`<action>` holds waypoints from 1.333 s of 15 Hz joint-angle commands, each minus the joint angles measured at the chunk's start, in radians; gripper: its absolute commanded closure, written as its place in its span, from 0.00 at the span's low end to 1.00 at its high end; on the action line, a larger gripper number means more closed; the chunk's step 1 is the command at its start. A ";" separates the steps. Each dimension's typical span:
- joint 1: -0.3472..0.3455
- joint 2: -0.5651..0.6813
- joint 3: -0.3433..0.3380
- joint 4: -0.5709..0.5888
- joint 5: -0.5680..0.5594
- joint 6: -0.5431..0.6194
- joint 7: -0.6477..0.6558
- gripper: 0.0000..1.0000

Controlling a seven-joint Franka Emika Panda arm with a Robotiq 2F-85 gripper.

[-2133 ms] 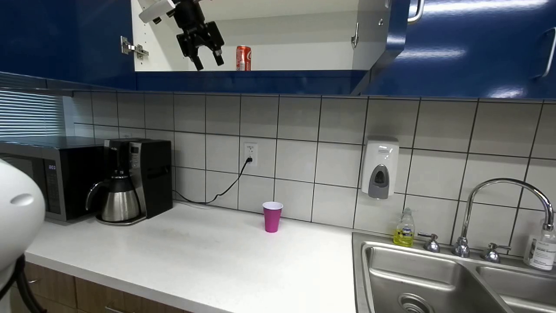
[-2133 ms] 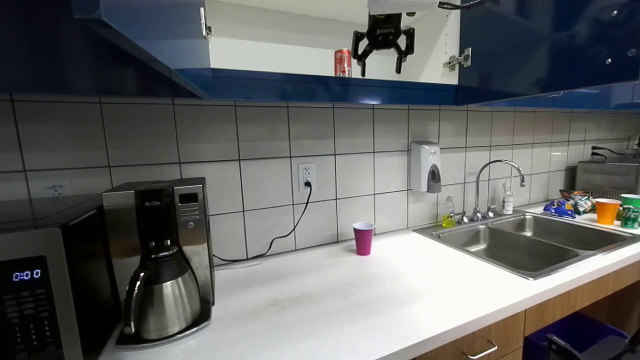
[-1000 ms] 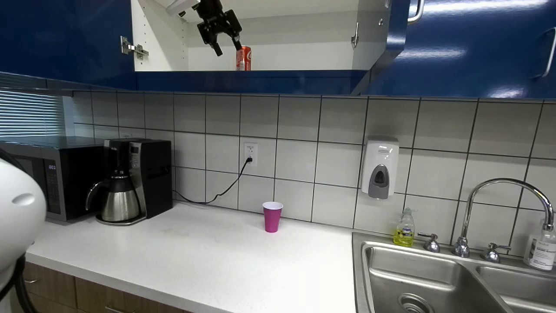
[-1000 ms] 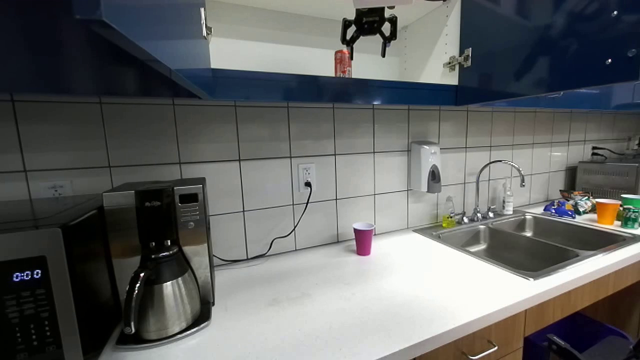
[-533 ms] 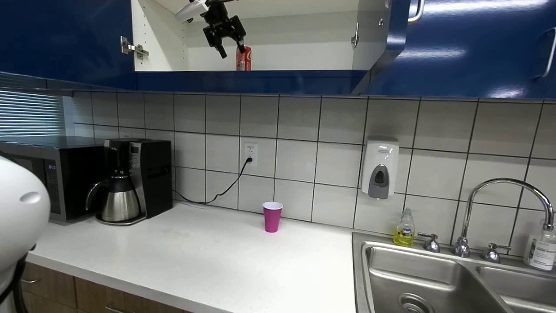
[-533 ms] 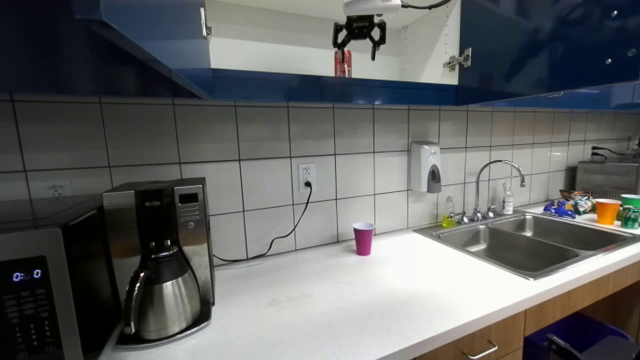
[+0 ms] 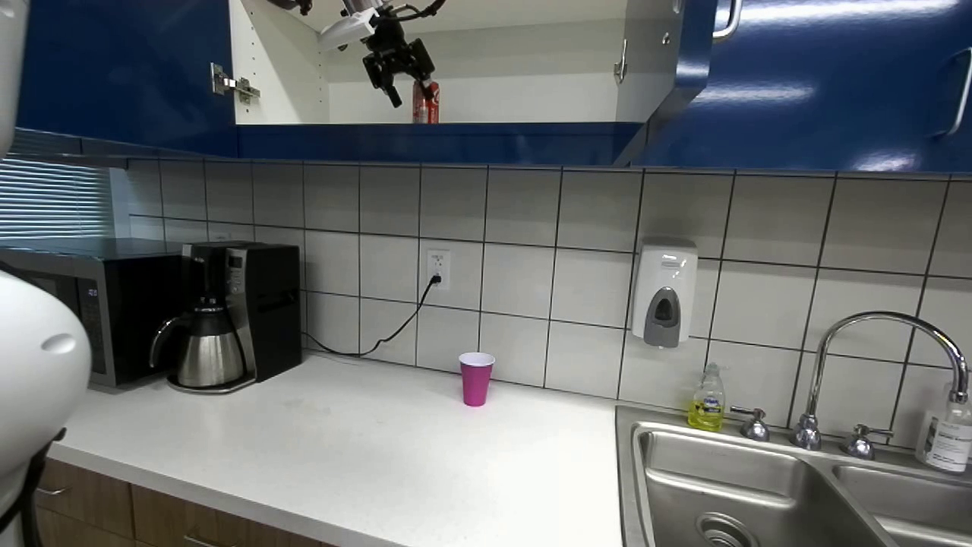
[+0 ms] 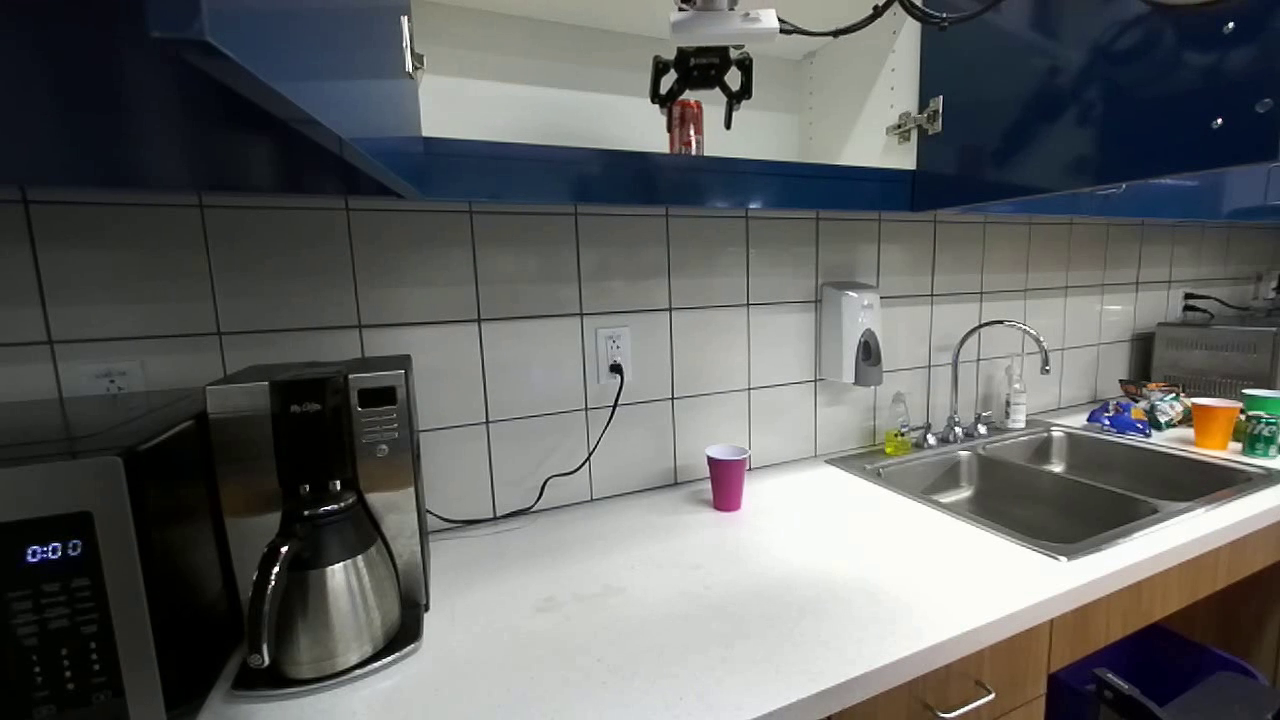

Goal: Take the soda can out of the cupboard

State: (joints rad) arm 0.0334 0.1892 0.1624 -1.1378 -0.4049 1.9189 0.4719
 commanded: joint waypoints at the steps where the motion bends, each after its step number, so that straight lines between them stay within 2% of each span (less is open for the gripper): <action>1: 0.024 0.068 0.000 0.103 -0.040 -0.005 0.023 0.00; 18: 0.050 0.209 -0.019 0.277 -0.060 -0.014 0.028 0.00; 19: 0.051 0.214 -0.020 0.283 -0.062 -0.009 0.026 0.25; 20: 0.050 0.218 -0.020 0.290 -0.059 -0.012 0.026 0.26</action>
State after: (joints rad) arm 0.0674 0.3743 0.1531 -0.9079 -0.4387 1.9198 0.4719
